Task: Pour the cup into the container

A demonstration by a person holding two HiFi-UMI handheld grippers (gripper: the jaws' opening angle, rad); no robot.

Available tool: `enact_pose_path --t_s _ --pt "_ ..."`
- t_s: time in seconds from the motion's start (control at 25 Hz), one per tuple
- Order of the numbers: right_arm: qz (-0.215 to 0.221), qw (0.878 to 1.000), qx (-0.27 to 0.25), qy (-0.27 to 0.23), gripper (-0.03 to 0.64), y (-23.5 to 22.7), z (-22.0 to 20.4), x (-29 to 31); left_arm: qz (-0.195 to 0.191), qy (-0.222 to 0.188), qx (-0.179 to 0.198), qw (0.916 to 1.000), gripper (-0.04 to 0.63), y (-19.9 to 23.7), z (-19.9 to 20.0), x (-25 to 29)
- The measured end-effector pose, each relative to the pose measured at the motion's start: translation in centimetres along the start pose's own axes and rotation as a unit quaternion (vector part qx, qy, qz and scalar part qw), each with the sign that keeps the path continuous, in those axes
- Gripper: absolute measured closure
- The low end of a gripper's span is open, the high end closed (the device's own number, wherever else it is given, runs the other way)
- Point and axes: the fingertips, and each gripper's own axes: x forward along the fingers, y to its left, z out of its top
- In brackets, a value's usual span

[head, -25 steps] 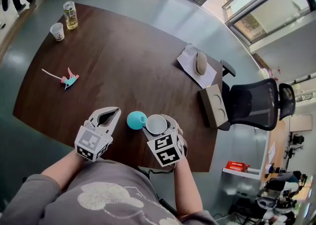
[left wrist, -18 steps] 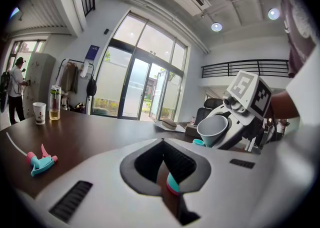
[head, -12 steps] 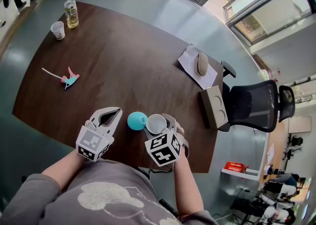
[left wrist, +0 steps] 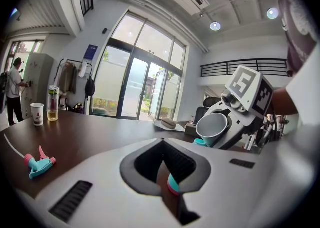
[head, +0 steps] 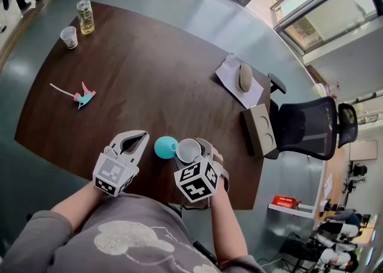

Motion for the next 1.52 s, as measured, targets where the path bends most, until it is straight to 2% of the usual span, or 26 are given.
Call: enact_pose_path --t_s 0.44,1.0,1.52 --pt "-0.023 0.999 -0.030 0.024 0.318 -0.4 0.0 -0.3 0.008 -0.001 -0.006 1.0000 0.589 0.6 0.0 0.0" --pt "-0.045 0.996 -0.059 0.048 0.318 -0.7 -0.1 -0.3 -0.003 0.001 -0.004 1.0000 0.589 -0.1 -0.2 0.2" --pt "-0.046 0.995 -0.073 0.059 0.318 -0.4 -0.1 -0.2 -0.010 0.002 -0.002 0.9999 0.589 -0.4 -0.3 0.2"
